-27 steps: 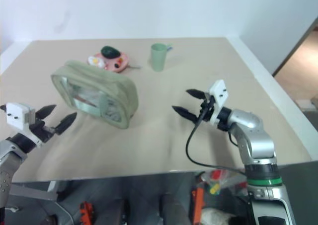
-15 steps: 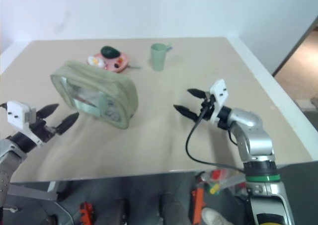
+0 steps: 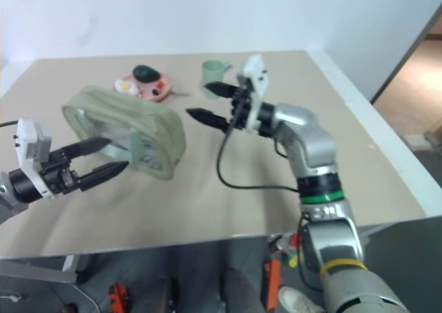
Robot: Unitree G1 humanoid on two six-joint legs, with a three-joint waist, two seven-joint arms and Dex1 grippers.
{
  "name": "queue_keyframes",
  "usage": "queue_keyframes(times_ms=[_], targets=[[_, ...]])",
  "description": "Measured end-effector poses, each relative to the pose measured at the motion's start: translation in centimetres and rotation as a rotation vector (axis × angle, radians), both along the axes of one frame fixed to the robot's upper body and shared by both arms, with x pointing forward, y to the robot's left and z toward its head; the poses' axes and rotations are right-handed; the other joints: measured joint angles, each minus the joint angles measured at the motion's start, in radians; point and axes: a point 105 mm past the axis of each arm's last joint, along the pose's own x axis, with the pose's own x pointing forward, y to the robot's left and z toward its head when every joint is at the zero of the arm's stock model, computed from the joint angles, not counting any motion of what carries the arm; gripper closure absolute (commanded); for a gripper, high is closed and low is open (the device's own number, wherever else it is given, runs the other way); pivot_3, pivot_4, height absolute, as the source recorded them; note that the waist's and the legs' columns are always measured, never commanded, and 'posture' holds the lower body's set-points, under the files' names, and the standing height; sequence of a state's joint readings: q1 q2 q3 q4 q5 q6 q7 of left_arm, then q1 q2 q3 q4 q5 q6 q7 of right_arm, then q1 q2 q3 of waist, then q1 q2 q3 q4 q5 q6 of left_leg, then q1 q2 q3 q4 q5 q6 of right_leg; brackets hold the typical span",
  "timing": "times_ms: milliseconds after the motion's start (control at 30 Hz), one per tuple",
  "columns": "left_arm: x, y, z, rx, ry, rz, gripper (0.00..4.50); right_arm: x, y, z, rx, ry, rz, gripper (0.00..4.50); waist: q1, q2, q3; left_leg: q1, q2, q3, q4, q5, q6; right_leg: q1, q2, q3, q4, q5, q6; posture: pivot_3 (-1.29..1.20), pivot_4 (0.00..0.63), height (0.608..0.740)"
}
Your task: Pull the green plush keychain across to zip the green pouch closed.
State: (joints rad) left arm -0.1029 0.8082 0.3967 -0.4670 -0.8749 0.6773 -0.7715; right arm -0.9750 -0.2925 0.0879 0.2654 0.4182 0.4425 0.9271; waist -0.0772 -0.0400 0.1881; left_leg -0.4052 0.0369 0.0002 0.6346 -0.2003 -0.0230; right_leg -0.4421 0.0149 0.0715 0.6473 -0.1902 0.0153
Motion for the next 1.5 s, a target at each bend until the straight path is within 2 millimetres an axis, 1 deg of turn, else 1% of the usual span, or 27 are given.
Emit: queue_keyframes(times_ms=[67,200,300,333,367,500,633,667,733,933,1033,1233,1267,1367,1400,1467,1500], targets=[[0.1,-0.3,-0.1,0.000,0.002,-0.007,0.09,0.3,1.6,-0.8,-0.023,0.016,0.027,0.03,0.000,0.000,0.000,-0.001,0.000,0.000,0.000,-0.001,-0.001,0.000,0.000,0.000,0.000,0.000,0.001,0.00,0.150,0.739],[0.0,-0.6,0.0,-0.001,-0.007,-0.004,0.09,1.1,3.4,-2.6,-0.057,0.077,0.053,0.03,0.002,0.000,0.000,-0.003,0.000,-0.001,0.000,-0.004,-0.002,-0.001,-0.001,-0.001,0.000,-0.001,0.004,0.00,0.150,0.739],[-0.1,-0.8,0.1,0.002,-0.013,-0.006,0.09,1.5,4.0,-2.9,-0.058,0.103,0.056,0.03,0.002,0.000,0.000,-0.003,0.000,-0.001,0.000,-0.004,-0.002,-0.001,-0.001,-0.001,0.000,-0.002,0.005,0.00,0.150,0.739],[-0.1,-0.9,0.1,0.004,-0.015,-0.005,0.00,1.7,4.1,-3.0,-0.059,0.114,0.054,0.53,0.002,0.000,0.000,-0.002,0.000,-0.001,0.000,-0.004,-0.002,-0.001,-0.001,-0.001,0.000,-0.002,0.004,0.00,0.150,0.739],[-0.1,-1.0,0.1,0.007,-0.017,-0.004,0.00,1.9,4.2,-3.1,-0.061,0.120,0.054,0.73,0.002,0.000,0.000,-0.002,0.000,-0.001,0.000,-0.004,-0.002,-0.001,-0.001,-0.001,0.000,-0.002,0.004,0.00,0.150,0.739],[-0.2,-1.1,0.2,0.012,-0.027,0.000,0.00,1.9,4.2,-3.6,-0.069,0.144,0.078,2.13,0.002,0.000,0.000,-0.002,0.000,-0.001,0.000,-0.004,-0.002,-0.001,-0.001,-0.001,0.000,-0.002,0.004,0.00,0.150,0.739],[-0.1,-1.2,0.2,0.007,-0.032,0.009,0.00,1.6,4.2,-3.7,-0.076,0.147,0.107,3.57,0.002,0.000,0.000,-0.002,0.000,-0.001,0.000,-0.004,-0.002,-0.001,0.000,-0.001,0.000,-0.001,0.004,0.00,0.150,0.739],[-0.1,-1.3,0.2,0.005,-0.032,0.010,0.00,1.6,4.2,-3.8,-0.079,0.147,0.111,3.83,0.002,0.000,0.000,-0.002,0.000,-0.001,0.000,-0.004,-0.002,-0.001,0.000,-0.001,0.000,-0.001,0.004,0.00,0.150,0.739],[-0.1,-1.4,0.1,0.000,-0.029,0.013,0.00,1.5,4.2,-3.8,-0.084,0.150,0.118,4.49,0.002,0.000,0.000,-0.002,0.000,-0.001,0.000,-0.004,-0.002,-0.001,0.000,-0.001,0.000,-0.001,0.004,0.00,0.150,0.739],[0.2,-1.7,0.2,-0.004,-0.038,0.009,0.00,1.3,4.0,-3.9,-0.097,0.160,0.144,4.49,0.002,0.000,0.000,-0.002,0.000,-0.001,0.000,-0.004,-0.002,-0.001,0.000,-0.001,0.000,-0.001,0.004,0.00,0.150,0.739],[0.2,-1.9,0.1,-0.012,-0.035,0.003,0.00,0.9,2.9,-3.2,-0.121,0.122,0.177,4.49,0.003,0.000,0.000,-0.002,-0.001,-0.002,0.000,-0.004,-0.002,-0.001,-0.001,-0.001,0.000,-0.002,0.004,0.00,0.150,0.739],[0.0,-2.6,0.1,-0.025,-0.034,-0.014,0.00,0.7,-0.9,-1.8,-0.210,0.021,0.202,4.49,0.004,0.000,0.000,-0.002,-0.001,-0.001,0.000,-0.004,-0.002,-0.001,-0.001,-0.001,0.000,-0.002,0.005,0.00,0.150,0.739],[0.0,-2.8,0.3,-0.028,-0.038,-0.020,0.00,1.0,-1.9,-1.5,-0.246,-0.019,0.189,4.49,0.004,0.000,0.000,-0.002,-0.001,-0.001,0.000,-0.004,-0.002,-0.001,-0.001,-0.001,0.000,-0.002,0.005,0.00,0.150,0.739],[-0.1,-3.2,0.5,-0.034,-0.044,-0.032,0.00,1.9,-4.1,-0.8,-0.307,-0.085,0.145,4.49,0.003,0.000,0.000,-0.001,-0.001,-0.001,0.000,-0.004,-0.002,-0.001,-0.001,-0.001,0.000,-0.002,0.004,0.00,0.150,0.739],[0.0,-3.3,0.5,-0.038,-0.045,-0.032,0.00,2.2,-4.8,-0.9,-0.312,-0.087,0.134,4.13,0.003,0.000,0.000,-0.001,-0.001,-0.001,0.000,-0.004,-0.002,0.000,-0.001,-0.001,0.000,-0.002,0.004,0.00,0.150,0.739],[0.0,-3.7,0.4,-0.043,-0.042,-0.045,0.00,2.6,-5.5,-1.7,-0.298,-0.047,0.126,3.40,0.001,0.000,0.000,-0.001,-0.001,-0.001,0.000,-0.004,-0.002,0.000,-0.001,0.000,0.000,-0.002,0.004,0.00,0.150,0.739],[0.0,-3.8,0.4,-0.045,-0.039,-0.049,0.00,2.7,-5.6,-1.9,-0.294,-0.030,0.124,3.12,0.000,0.000,0.000,-0.001,-0.001,-0.001,0.000,-0.004,-0.002,0.000,0.000,0.000,0.000,-0.001,0.004,0.00,0.150,0.739]])
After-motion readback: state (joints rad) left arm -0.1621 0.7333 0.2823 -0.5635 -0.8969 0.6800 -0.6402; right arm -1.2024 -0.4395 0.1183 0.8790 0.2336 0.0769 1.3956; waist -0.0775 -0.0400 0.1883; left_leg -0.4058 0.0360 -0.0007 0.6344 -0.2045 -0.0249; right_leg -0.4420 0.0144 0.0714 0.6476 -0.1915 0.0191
